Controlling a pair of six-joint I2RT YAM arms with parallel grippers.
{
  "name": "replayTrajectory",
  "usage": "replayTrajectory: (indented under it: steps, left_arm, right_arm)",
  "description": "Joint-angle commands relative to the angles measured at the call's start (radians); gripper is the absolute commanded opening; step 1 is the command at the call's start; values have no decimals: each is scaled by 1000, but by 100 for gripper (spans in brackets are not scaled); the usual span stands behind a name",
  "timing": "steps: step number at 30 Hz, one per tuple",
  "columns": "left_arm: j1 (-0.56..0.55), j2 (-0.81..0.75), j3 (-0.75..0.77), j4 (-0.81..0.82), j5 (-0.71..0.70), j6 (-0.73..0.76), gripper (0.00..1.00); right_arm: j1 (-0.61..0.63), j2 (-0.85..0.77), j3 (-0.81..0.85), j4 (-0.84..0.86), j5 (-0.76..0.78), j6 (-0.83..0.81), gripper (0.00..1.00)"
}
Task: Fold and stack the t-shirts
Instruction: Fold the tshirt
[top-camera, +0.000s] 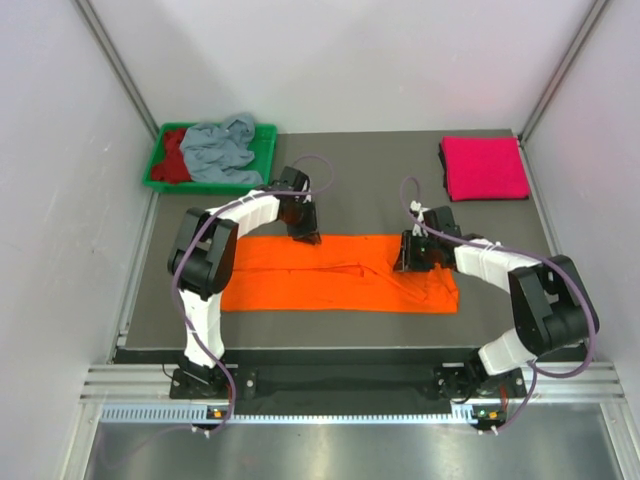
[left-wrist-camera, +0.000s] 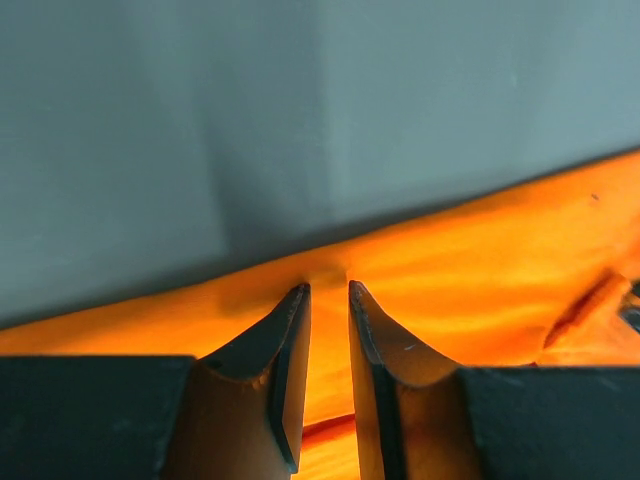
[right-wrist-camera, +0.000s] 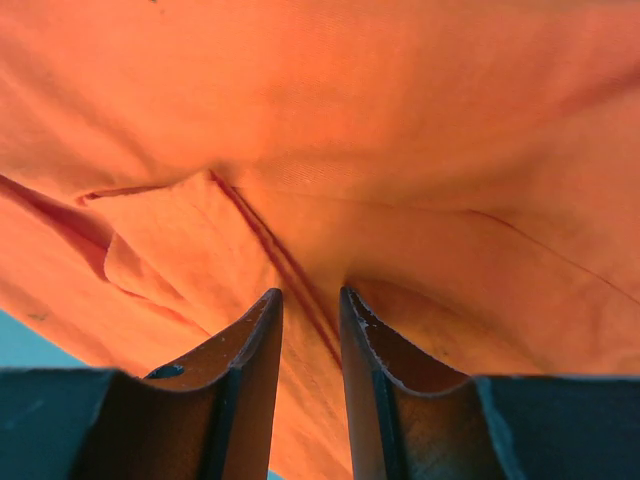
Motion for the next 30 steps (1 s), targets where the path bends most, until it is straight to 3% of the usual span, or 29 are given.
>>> replayTrajectory:
  steps: [1,6,10,17,30]
  left_arm:
    - [6,28,26,-65,-124,36,28]
    - [8,1,46,-76,-139,44,28]
    - [11,8,51,-105,-161,50,28]
    - [23,43,20,-96,-186,34,28]
    - [23,47,5,-63,-156,27,27]
  right_arm:
    - [6,-55,40,-44,52,-4,30]
    - [-23,-91,117,-126,162,57,29]
    - [-104,-84,184,-146,217,73,36]
    - [-230,39,305,-175,242,8,35]
    - [-306,189,367,-132,141,-61,34]
